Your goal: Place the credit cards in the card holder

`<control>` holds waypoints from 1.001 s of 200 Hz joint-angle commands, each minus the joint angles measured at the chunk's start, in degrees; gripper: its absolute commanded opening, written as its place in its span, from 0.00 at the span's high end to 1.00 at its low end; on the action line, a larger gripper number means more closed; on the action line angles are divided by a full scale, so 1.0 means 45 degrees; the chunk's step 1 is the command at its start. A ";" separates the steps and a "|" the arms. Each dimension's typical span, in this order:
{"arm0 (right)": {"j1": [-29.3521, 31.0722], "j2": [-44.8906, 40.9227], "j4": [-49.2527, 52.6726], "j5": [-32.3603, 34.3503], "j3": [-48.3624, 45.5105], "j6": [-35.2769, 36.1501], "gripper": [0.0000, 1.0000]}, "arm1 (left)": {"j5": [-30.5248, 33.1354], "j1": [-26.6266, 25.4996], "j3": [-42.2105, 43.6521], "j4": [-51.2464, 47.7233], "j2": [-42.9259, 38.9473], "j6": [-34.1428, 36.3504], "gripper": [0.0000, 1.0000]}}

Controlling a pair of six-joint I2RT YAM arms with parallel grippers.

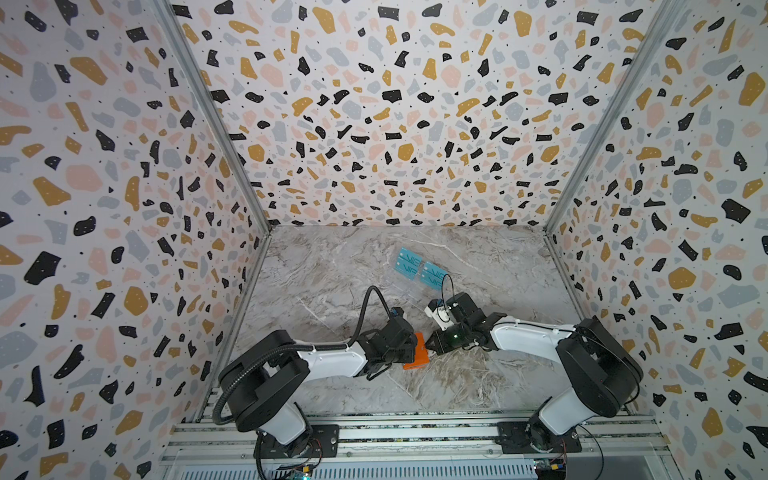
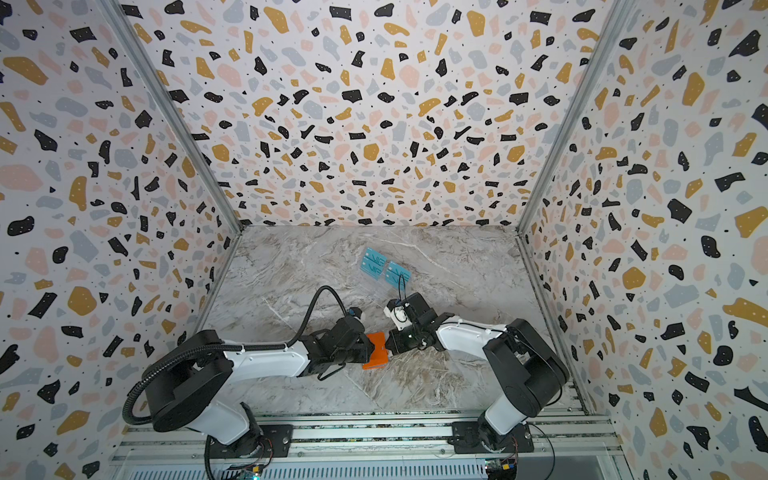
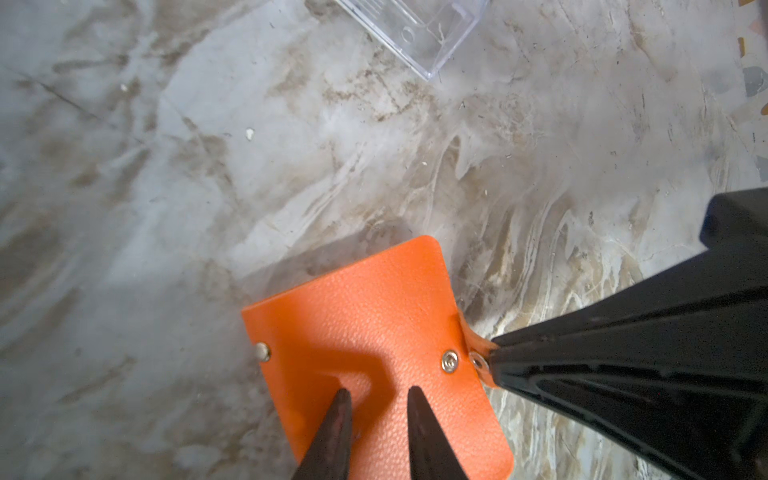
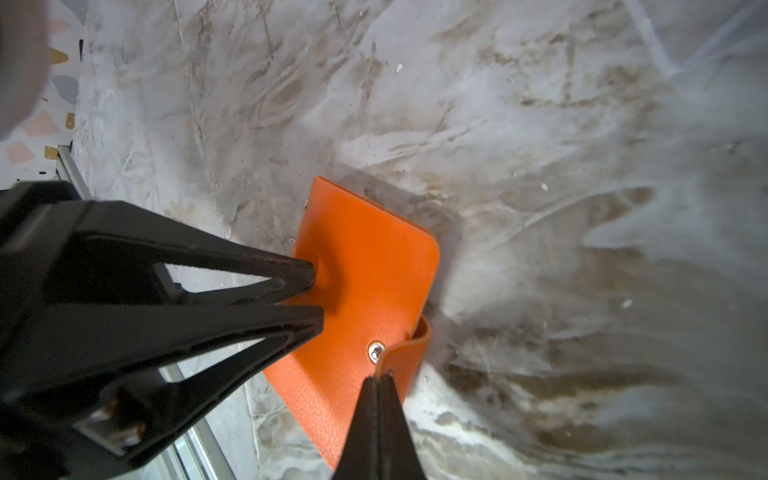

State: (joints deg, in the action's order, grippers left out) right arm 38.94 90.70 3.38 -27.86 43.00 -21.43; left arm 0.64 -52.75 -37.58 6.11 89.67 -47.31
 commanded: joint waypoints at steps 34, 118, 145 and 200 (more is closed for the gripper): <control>0.0059 0.0236 -0.0198 -0.0300 0.0478 0.0143 1.00 | -0.1110 -0.0357 0.0715 -0.2022 0.0858 -0.0004 0.74; 0.0291 0.0779 -0.0282 -0.0314 0.0773 0.0201 1.00 | -0.1139 -0.0348 0.0736 -0.1973 0.0839 -0.0017 0.73; 0.0385 0.0974 -0.0174 -0.0112 0.0899 0.0211 1.00 | -0.1176 -0.0348 0.0776 -0.1973 0.0833 -0.0016 0.73; 0.0767 0.1240 0.0535 0.0572 0.1325 0.0568 1.00 | -0.1203 -0.0350 0.0809 -0.1900 0.0838 -0.0048 0.74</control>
State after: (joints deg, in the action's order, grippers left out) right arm 40.21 94.08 5.06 -27.16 46.41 -20.95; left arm 0.62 -52.75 -37.47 6.33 89.65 -47.33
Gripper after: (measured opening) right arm 0.050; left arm 0.265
